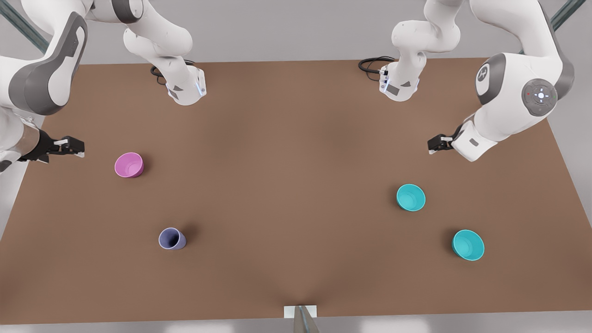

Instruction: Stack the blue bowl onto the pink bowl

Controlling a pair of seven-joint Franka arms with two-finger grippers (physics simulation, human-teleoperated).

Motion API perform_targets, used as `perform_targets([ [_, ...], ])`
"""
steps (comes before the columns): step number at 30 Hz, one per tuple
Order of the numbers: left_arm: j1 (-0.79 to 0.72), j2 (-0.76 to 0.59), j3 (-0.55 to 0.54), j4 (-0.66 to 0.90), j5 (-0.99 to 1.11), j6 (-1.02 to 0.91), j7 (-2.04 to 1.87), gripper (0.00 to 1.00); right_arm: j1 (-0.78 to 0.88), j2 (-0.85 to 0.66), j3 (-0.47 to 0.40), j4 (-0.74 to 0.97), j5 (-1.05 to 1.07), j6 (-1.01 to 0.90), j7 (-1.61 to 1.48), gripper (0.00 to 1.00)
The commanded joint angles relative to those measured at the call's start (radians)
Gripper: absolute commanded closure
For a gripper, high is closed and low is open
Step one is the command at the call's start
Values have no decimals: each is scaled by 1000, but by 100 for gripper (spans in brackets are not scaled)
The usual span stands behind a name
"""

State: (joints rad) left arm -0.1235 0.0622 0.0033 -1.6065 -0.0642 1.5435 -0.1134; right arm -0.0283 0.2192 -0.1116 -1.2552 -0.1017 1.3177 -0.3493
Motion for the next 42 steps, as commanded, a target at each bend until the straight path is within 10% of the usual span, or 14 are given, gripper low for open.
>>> perform_targets([
  [1, -5, 1, 0, 8, 1, -8, 1, 0, 1, 0, 0, 0, 0, -9, 35, 0],
  [10, -4, 16, 1, 11, 1, -25, 3, 0, -369, 350, -3, -67, 128, 221, -300, 0],
  [24, -5, 27, 1, 11, -3, -51, 4, 0, -479, 39, -2, -905, 275, 1072, -493, 0],
  [42, -4, 56, 1, 48, -6, -85, 0, 0, -461, 106, 12, -1090, 327, 1140, -491, 0],
])
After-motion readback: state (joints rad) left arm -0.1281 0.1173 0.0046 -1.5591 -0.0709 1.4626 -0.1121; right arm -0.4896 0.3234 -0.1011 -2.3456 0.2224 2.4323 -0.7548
